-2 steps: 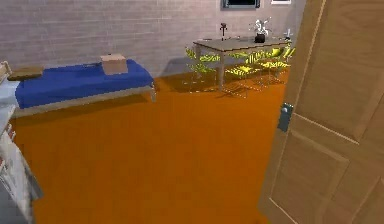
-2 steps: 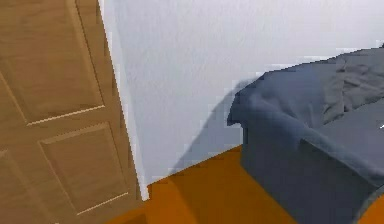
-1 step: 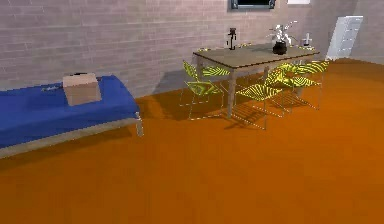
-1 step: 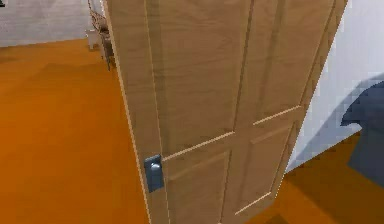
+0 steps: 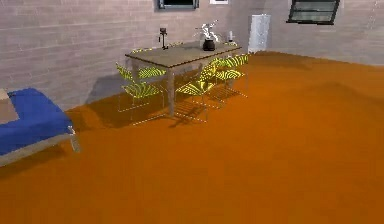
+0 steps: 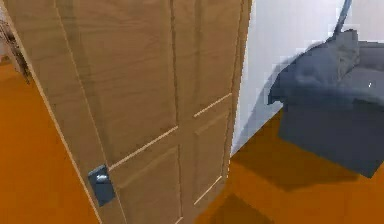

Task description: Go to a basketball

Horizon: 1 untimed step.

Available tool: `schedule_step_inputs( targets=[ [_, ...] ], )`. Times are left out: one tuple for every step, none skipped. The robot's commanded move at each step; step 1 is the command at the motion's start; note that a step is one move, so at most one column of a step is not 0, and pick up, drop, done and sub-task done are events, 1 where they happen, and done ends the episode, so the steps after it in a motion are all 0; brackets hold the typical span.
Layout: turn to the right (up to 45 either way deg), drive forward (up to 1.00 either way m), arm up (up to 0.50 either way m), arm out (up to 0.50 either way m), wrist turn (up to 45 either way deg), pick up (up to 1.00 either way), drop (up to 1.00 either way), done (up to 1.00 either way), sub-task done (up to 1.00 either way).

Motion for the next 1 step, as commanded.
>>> schedule_step_inputs(
  targets=[
    [0.0, 0.35, 0.00, 0.00, 0.0, 0.00, 0.00, 0.00, 0.00]
  ],
)
